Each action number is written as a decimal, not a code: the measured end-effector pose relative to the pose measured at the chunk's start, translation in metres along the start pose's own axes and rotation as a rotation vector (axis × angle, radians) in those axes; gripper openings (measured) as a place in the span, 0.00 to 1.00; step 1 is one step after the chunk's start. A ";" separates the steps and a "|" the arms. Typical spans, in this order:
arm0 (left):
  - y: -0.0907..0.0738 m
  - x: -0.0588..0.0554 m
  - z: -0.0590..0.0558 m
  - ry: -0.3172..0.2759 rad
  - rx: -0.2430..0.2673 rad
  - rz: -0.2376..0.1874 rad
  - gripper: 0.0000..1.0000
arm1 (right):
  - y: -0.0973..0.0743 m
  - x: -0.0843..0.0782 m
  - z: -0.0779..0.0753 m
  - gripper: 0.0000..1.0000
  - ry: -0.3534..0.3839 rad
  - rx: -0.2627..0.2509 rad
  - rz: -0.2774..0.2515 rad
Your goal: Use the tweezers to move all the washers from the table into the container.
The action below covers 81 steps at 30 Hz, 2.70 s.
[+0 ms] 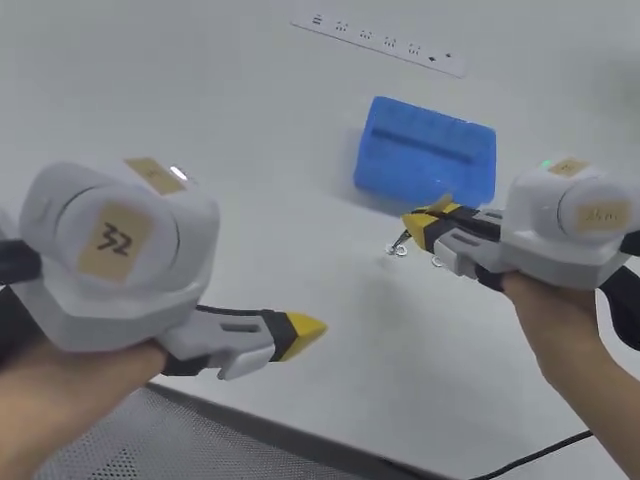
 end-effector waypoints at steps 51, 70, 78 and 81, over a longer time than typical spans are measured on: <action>0.003 -0.002 0.003 0.012 0.000 0.023 0.98 | 0.034 0.053 -0.076 0.02 0.007 -0.106 -0.088; 0.007 -0.004 0.008 0.027 0.011 0.033 0.98 | 0.063 0.038 -0.087 0.02 0.045 -0.086 -0.029; 0.009 -0.007 0.007 0.029 0.007 0.044 0.98 | 0.064 0.032 -0.087 0.02 0.054 -0.084 -0.020; 0.009 -0.008 0.006 0.027 0.006 0.046 0.98 | 0.065 0.034 -0.087 0.02 0.055 -0.078 -0.025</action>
Point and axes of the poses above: the centre of the closed fingertips' face, and the gripper's own axes: y roughly forward along the fingers, z roughly to its left, x roughly out of its top, the point moved 7 cm from there along -y, roughly backward along the fingers, and after that the axes turned 13 degrees about x, right-handed, at the moved point
